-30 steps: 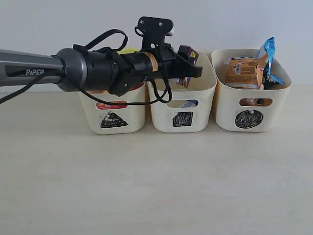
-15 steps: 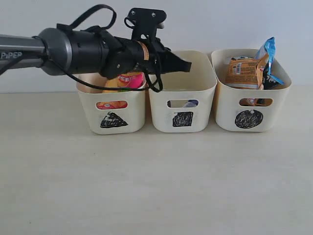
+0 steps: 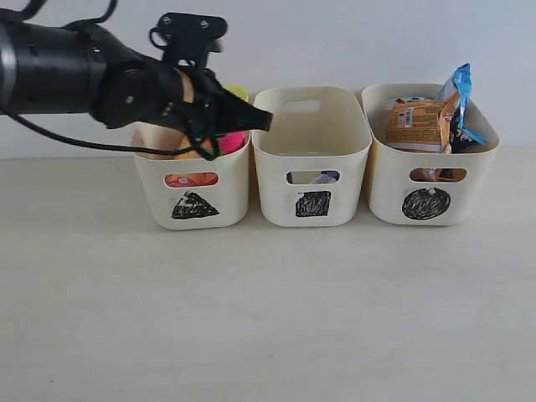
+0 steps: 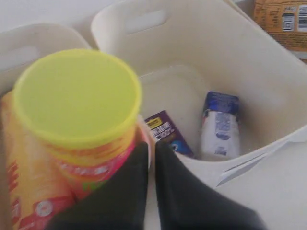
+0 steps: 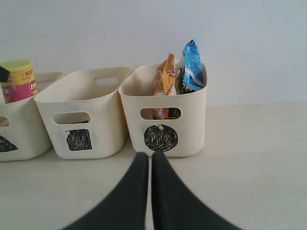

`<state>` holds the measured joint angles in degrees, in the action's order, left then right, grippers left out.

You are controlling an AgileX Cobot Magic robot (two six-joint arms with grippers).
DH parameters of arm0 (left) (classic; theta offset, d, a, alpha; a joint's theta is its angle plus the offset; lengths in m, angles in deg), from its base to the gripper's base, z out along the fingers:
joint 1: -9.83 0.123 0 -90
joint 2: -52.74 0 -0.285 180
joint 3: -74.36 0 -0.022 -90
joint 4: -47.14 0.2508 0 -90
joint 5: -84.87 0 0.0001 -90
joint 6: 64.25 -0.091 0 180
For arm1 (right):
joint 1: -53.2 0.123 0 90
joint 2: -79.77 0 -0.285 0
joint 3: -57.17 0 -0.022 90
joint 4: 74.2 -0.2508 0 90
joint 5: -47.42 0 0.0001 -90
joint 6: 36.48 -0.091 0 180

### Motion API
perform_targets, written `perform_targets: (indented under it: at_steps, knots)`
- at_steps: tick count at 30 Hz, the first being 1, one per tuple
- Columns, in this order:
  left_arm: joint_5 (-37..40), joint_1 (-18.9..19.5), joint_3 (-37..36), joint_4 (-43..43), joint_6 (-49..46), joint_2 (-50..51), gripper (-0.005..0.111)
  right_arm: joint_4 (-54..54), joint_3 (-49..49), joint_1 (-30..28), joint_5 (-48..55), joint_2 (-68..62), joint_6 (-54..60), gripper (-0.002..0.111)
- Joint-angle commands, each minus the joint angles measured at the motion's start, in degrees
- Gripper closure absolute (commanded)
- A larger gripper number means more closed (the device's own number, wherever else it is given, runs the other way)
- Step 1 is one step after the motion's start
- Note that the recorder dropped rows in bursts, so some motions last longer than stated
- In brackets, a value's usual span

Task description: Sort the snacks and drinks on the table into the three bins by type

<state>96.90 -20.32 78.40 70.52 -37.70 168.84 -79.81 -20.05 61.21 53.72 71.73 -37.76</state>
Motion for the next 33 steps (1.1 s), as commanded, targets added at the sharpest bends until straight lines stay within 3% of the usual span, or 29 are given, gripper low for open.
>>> perform_targets:
  at_steps: [1, 10, 18, 23, 33]
  knots:
    - [-2.9, 4.5, -8.4, -0.5, 1.9, -7.7, 0.103, 0.0, 0.0, -0.2, 0.0, 0.3, 0.1, 0.108]
    - [-9.5, 18.1, -26.0, -0.5, 4.9, -25.5, 0.103, 0.0, 0.0, -0.2, 0.0, 0.3, 0.1, 0.108]
    - [-10.7, 28.3, -35.5, -0.5, 5.2, -39.1, 0.103, 0.0, 0.0, -0.2, 0.0, 0.3, 0.1, 0.108]
    - [-12.4, 31.1, -41.1, -0.5, 5.6, -49.8, 0.103, 0.0, 0.0, -0.2, 0.0, 0.3, 0.1, 0.108]
    - [-16.5, 31.1, -55.8, 0.0, 12.0, -83.5, 0.103, 0.0, 0.0, -0.2, 0.0, 0.3, 0.1, 0.108]
